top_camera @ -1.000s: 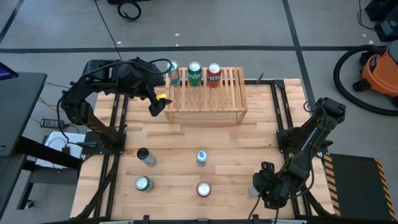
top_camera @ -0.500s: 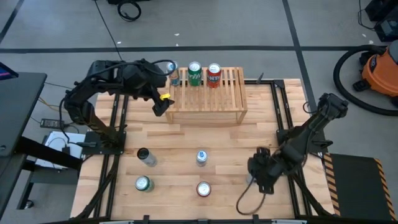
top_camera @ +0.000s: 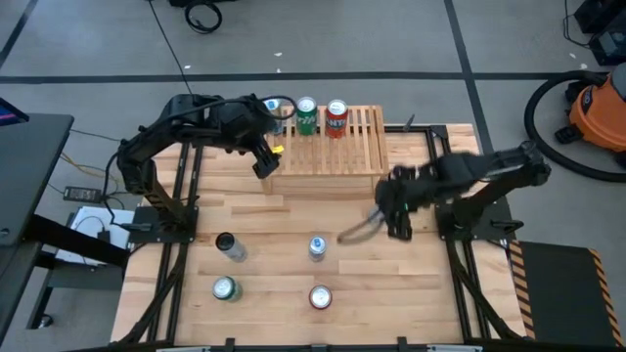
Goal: Place canned beverage on shelf
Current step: Put the right white soda can on the shelf
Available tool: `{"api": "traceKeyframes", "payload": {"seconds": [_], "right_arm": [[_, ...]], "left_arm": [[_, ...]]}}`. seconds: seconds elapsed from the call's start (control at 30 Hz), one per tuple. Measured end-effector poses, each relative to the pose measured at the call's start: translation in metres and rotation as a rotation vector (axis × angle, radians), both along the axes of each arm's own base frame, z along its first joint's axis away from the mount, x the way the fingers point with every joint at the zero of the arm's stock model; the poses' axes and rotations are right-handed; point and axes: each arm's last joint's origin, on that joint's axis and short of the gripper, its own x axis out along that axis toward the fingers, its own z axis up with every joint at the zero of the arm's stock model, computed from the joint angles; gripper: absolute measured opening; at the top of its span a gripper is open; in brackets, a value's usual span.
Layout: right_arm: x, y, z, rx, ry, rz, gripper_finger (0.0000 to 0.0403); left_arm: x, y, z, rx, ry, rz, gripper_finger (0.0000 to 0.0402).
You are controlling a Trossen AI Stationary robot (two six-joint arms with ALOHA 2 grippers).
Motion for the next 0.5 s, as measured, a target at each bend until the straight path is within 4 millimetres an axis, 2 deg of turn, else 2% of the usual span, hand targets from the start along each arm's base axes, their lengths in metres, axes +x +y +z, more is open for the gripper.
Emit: {"api": "traceKeyframes", "payload": {"seconds": [0.23, 0.5], "right_arm": [[-0.002, -0.053, 0.034, -0.071, -0.064, -0.064, 0.027], [0.0, -0.109, 0.052, -0.13, -0.079, -0.142, 0.027]], "left_arm": [[-0.007, -0.002, 0.005, 0.007, -0.018, -0.005, 0.0389], [-0.016, -0.004, 0.01, 0.006, -0.036, -0.027, 0.0389]]}}
